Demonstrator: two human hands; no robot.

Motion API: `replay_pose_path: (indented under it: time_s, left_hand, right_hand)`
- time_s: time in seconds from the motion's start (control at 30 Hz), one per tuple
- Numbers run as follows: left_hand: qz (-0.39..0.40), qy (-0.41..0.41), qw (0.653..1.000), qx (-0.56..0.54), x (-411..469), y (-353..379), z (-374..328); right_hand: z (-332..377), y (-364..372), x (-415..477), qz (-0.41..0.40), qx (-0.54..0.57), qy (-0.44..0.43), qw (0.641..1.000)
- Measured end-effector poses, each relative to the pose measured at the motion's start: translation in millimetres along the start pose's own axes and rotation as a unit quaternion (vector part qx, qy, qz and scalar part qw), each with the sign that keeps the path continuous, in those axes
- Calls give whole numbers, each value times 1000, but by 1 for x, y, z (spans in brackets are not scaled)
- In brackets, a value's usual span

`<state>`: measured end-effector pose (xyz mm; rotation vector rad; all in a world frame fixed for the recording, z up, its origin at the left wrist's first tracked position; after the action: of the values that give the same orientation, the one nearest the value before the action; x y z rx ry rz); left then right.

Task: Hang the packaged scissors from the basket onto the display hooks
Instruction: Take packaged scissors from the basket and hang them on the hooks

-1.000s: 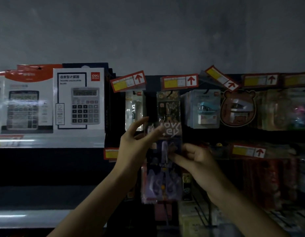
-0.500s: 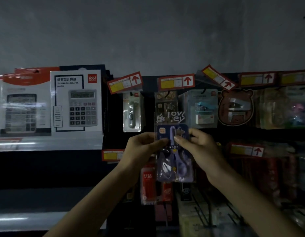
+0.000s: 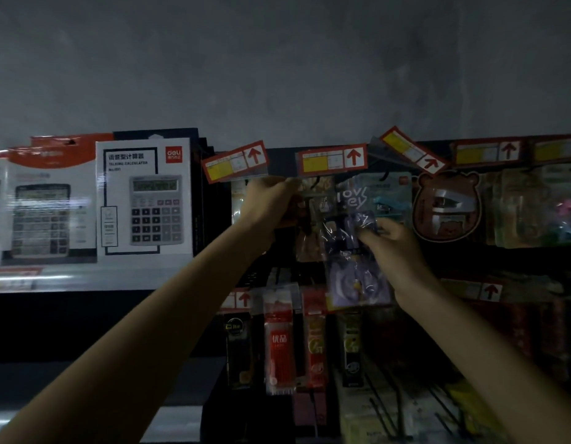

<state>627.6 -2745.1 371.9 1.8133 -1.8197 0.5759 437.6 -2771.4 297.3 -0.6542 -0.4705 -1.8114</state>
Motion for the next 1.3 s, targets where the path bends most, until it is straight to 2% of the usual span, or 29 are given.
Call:
replay_pose_path:
  time_s: [0.17, 0.47, 0.73, 1.3]
  left_hand:
    - [-3, -17, 1000, -4, 9, 3, -15]
    - [21, -49, 997, -60, 18, 7, -40]
    - [27, -90, 994, -64, 35, 4, -51]
    - [37, -86, 995, -42, 31, 0, -49]
  right_hand:
    - [3, 2, 8, -18, 35, 0, 999]
    - [12, 15, 17, 3, 54, -21, 998]
    - [23, 33, 31, 17, 86, -15, 996]
    - [23, 47, 41, -4, 33, 13, 999]
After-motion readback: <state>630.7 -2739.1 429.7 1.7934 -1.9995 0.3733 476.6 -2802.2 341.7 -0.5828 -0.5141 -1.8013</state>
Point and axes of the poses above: each hand's wrist, its own x-axis towards the middle knuckle, its own y-axis out of the palm, z = x × y, the point moved 1 cm from there along x, towards the middle knuckle, and after that the axes turned 6 degrees about -x, right-handed, at the moved point
